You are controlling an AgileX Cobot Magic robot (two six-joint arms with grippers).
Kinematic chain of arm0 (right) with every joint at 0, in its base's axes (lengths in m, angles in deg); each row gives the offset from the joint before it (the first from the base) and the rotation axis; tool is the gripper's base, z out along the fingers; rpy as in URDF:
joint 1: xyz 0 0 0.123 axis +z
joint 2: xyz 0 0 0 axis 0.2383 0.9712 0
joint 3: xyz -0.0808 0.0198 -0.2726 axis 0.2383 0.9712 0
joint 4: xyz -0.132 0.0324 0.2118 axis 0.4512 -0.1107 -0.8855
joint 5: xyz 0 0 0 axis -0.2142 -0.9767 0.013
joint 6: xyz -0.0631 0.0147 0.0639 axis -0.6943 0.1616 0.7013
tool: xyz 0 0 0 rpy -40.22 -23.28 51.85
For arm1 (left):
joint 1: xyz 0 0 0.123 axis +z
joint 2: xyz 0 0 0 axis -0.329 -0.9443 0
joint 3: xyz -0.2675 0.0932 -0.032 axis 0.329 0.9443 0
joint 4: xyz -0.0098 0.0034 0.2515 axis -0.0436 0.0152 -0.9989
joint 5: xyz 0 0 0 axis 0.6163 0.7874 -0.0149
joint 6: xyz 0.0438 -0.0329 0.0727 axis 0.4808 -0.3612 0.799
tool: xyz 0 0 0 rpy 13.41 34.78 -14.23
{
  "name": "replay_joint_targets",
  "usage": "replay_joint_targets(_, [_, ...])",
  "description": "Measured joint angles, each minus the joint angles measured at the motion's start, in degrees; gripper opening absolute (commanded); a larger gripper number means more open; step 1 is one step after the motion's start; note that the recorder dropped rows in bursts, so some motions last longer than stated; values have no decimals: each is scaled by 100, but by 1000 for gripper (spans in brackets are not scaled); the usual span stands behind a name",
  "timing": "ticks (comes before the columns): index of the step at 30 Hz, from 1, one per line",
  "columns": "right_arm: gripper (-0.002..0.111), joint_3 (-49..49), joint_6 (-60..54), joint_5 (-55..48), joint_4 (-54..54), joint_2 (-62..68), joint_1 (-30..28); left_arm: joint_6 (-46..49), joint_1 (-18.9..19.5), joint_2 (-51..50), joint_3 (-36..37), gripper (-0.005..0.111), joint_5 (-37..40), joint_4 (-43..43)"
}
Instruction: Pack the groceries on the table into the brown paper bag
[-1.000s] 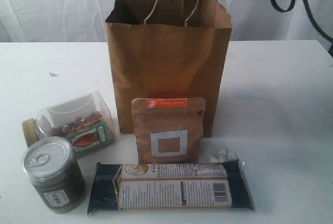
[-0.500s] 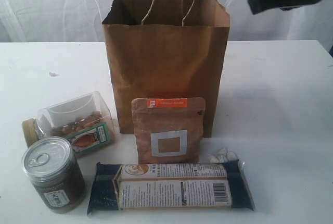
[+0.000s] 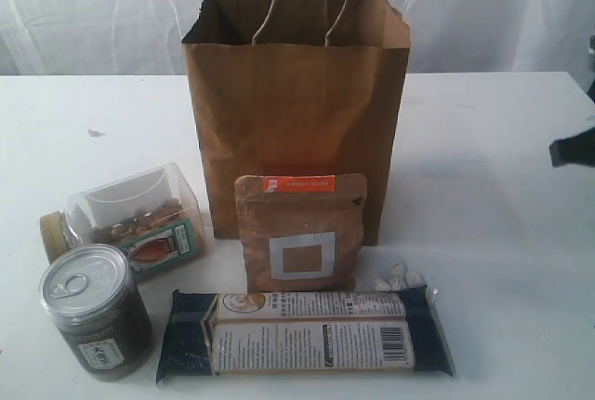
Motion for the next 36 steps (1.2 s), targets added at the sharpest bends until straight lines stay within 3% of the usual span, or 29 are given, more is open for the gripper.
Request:
replay_joint_targets(6, [8, 323, 463, -609, -415, -146, 0, 0, 0, 0, 0, 0, 0, 0])
replay_joint_targets(14, [8, 323, 568, -3072, -1061, -1756, 0, 0, 0, 0, 0, 0, 0, 0])
replay_joint_targets(21, [8, 325, 584, -2664, -662, -3841, -10, 0, 0, 0, 0, 0, 0, 0])
replay_joint_targets(36, [8, 325, 685, -2631, -456, -4526, -67, 0, 0, 0, 0, 0, 0, 0])
